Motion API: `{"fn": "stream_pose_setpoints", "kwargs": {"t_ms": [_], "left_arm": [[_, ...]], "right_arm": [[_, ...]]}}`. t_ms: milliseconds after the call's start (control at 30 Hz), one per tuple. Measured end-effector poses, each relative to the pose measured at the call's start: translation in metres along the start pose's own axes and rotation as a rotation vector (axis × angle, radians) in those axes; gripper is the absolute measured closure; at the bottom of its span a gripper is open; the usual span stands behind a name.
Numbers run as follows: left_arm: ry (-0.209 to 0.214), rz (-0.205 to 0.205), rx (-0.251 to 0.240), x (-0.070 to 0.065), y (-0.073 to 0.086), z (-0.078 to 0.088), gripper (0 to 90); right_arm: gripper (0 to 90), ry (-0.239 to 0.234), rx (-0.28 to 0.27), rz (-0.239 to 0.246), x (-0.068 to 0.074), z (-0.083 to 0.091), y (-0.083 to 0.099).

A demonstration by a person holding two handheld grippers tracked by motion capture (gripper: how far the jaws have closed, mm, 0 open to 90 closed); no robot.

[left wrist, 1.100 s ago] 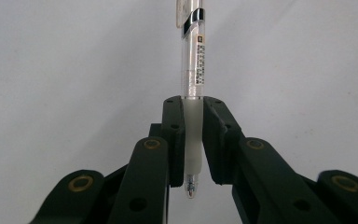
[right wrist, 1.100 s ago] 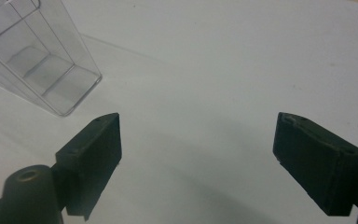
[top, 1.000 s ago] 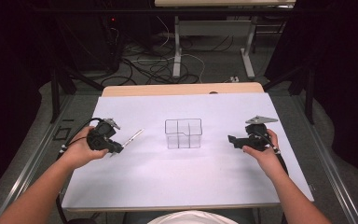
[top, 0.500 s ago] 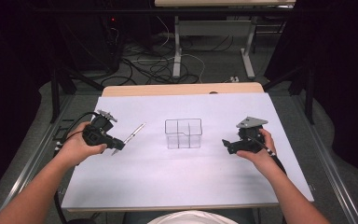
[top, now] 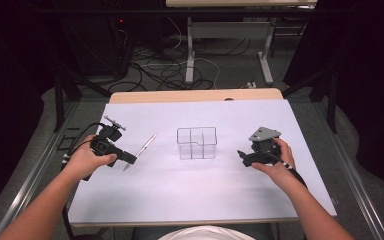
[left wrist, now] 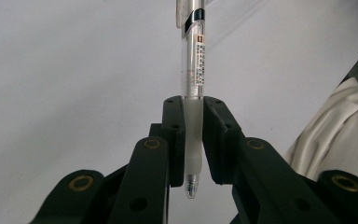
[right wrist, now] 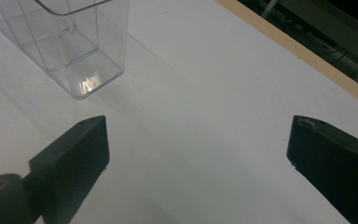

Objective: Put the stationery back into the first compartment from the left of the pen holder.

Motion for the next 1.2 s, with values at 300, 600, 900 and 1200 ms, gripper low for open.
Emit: {"fn": "stream_pose_setpoints", "kwargs": {"t_ms": [300,600,900,1200], "left_arm": [[0.061,-0.056,0.002,-0.02,-0.013,-0.003,79.9],[0.09,-0.13,0.022,-0.047,-0.04,-0.013,79.9],[0.108,-0.165,0.049,-0.066,-0.061,-0.024,79.9],[0.123,-0.19,0.095,-0.079,-0.071,-0.038,79.9]], "right_arm": [[18.6,0.033,-0.021,0.131,0.009,0.007,-0.011],[34.5,0.051,-0.119,0.354,0.036,0.023,-0.034],[42.6,0.093,-0.232,0.65,0.073,0.034,-0.051],[44.3,0.147,-0.252,0.787,0.096,0.037,-0.062]]}}
Point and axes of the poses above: each handheld gripper's, and its own axes: z roughly backward along the jaws, y roughly out of its underside, x roughly to its left, the point moved 9 cm from there along -z, roughly forward along the jaws, and after that the axes turned 15 degrees about x, right-handed, at the moved point
